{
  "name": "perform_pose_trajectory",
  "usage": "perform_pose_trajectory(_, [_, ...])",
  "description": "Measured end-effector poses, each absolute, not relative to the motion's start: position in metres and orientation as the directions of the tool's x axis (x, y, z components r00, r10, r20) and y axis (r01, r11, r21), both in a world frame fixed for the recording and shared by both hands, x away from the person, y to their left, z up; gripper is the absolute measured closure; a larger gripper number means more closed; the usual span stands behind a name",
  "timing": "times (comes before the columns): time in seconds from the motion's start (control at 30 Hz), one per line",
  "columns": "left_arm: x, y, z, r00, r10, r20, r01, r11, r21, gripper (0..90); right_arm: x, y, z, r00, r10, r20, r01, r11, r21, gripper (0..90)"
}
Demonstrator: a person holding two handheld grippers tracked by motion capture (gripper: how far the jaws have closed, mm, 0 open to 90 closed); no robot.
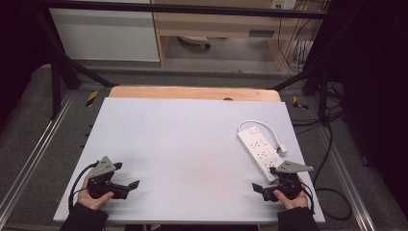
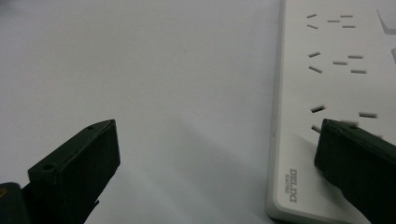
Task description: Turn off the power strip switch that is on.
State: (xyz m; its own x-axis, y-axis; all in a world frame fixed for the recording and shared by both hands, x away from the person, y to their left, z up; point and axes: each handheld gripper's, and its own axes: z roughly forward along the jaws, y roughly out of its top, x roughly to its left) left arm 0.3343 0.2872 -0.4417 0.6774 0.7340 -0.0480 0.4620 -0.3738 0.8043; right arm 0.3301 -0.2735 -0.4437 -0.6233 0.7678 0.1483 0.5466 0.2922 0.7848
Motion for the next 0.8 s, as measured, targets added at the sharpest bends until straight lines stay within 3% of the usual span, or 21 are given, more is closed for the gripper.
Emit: perform_pose_trajectory(0.8, [0.3348, 0.2867, -0.4442, 0.671, 0.740, -0.049, 0.474, -0.377, 0.796, 2.8, 0.3299, -0.2696, -0.4375, -0.626, 0.770, 0.125, 0.532, 0.304, 0.790, 0.6])
